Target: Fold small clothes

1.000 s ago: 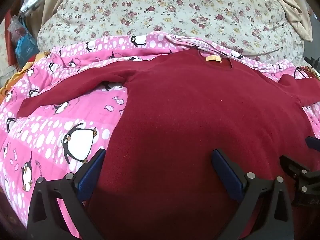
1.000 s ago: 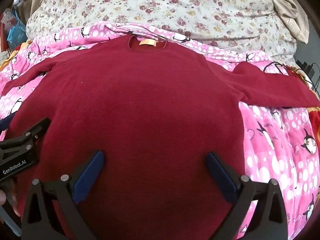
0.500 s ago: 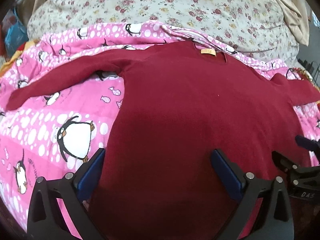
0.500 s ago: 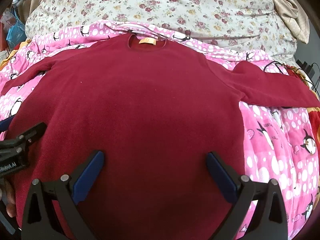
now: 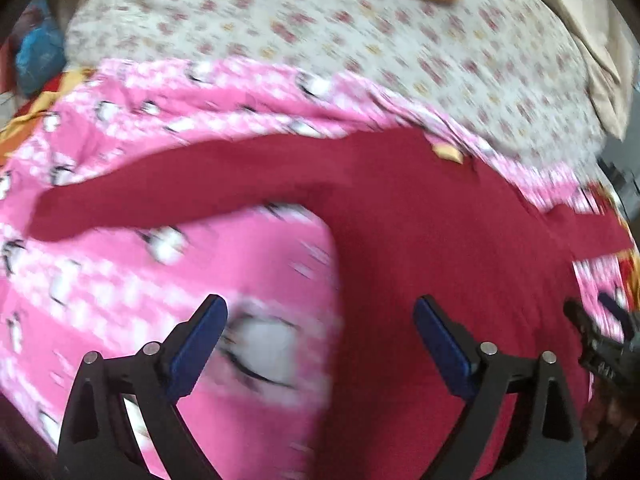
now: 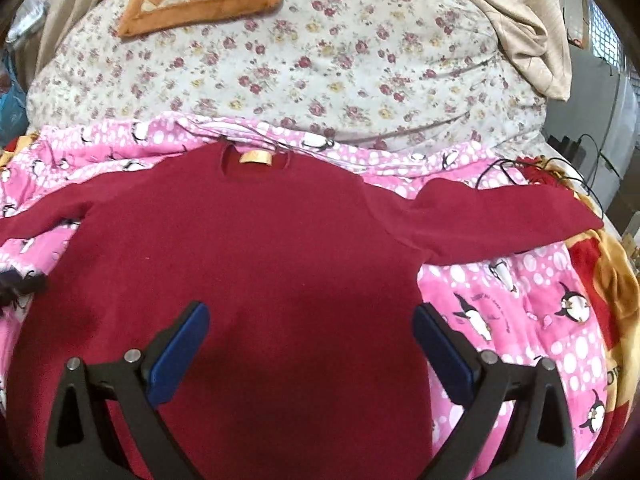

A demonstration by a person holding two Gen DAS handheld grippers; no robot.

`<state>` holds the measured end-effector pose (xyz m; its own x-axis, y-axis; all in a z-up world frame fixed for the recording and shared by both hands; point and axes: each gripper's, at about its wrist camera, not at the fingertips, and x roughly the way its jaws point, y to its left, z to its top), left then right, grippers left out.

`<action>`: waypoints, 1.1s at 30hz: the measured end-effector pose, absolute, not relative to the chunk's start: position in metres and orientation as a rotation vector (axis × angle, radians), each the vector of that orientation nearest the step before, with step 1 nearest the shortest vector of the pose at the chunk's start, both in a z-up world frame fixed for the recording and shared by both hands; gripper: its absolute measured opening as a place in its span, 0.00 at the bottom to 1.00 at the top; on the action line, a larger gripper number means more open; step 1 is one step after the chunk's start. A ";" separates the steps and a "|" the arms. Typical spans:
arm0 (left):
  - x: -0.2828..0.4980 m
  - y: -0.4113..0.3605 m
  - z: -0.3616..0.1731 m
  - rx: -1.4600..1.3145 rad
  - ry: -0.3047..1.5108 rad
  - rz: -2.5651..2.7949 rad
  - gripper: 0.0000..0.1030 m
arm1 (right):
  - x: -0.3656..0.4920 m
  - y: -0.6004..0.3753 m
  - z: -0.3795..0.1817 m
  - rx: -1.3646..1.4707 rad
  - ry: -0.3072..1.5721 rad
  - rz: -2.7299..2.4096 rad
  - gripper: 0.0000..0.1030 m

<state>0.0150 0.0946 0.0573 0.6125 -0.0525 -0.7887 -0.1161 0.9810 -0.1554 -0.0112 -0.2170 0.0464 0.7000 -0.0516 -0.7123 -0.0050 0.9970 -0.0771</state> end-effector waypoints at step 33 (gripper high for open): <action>0.015 0.197 0.053 -0.384 0.790 0.312 0.71 | -0.009 -0.227 0.042 -0.138 0.786 -0.171 1.00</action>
<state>0.0151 0.1967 0.0535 0.6650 0.1275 -0.7359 -0.4096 0.8862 -0.2166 -0.0089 -0.2265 0.0424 0.6940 -0.2044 -0.6903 0.1016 0.9771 -0.1871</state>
